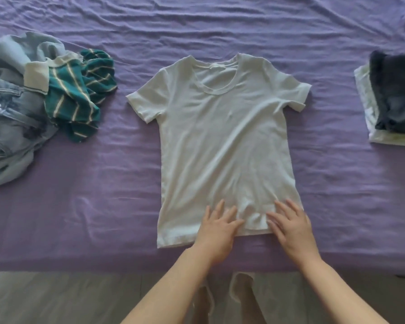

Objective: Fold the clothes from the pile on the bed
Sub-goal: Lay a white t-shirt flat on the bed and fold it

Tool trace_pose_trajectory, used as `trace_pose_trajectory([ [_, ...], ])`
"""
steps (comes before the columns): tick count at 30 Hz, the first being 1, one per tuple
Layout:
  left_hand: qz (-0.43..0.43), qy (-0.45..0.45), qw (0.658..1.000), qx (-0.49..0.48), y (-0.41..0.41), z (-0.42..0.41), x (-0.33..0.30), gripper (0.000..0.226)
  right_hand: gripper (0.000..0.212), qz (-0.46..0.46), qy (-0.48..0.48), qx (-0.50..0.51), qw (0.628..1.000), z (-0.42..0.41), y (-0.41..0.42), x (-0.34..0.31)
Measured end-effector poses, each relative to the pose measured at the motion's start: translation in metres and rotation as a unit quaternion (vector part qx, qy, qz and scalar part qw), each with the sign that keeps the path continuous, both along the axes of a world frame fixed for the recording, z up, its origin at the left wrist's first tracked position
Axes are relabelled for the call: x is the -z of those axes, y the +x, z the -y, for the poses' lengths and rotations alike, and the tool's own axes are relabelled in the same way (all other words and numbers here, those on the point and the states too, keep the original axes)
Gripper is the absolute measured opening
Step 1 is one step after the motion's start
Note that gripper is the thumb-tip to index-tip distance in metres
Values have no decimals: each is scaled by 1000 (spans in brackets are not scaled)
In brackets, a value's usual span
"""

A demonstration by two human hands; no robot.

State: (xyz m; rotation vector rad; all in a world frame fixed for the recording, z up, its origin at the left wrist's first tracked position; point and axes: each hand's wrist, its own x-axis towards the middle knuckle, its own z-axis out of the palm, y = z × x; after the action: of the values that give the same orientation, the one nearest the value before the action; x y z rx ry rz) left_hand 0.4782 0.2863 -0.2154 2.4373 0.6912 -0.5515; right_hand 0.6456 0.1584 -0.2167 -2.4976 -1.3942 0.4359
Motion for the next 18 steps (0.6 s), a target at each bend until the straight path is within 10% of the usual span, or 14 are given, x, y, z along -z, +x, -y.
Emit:
trace_pose_trajectory([
  [4,0,13,999,-40,12,9,0,44,26,-52,-18,151,987,3,17,0],
  [18,3,35,998,-44,68,20,2,33,45,-216,0,137,967,12,53,-8],
])
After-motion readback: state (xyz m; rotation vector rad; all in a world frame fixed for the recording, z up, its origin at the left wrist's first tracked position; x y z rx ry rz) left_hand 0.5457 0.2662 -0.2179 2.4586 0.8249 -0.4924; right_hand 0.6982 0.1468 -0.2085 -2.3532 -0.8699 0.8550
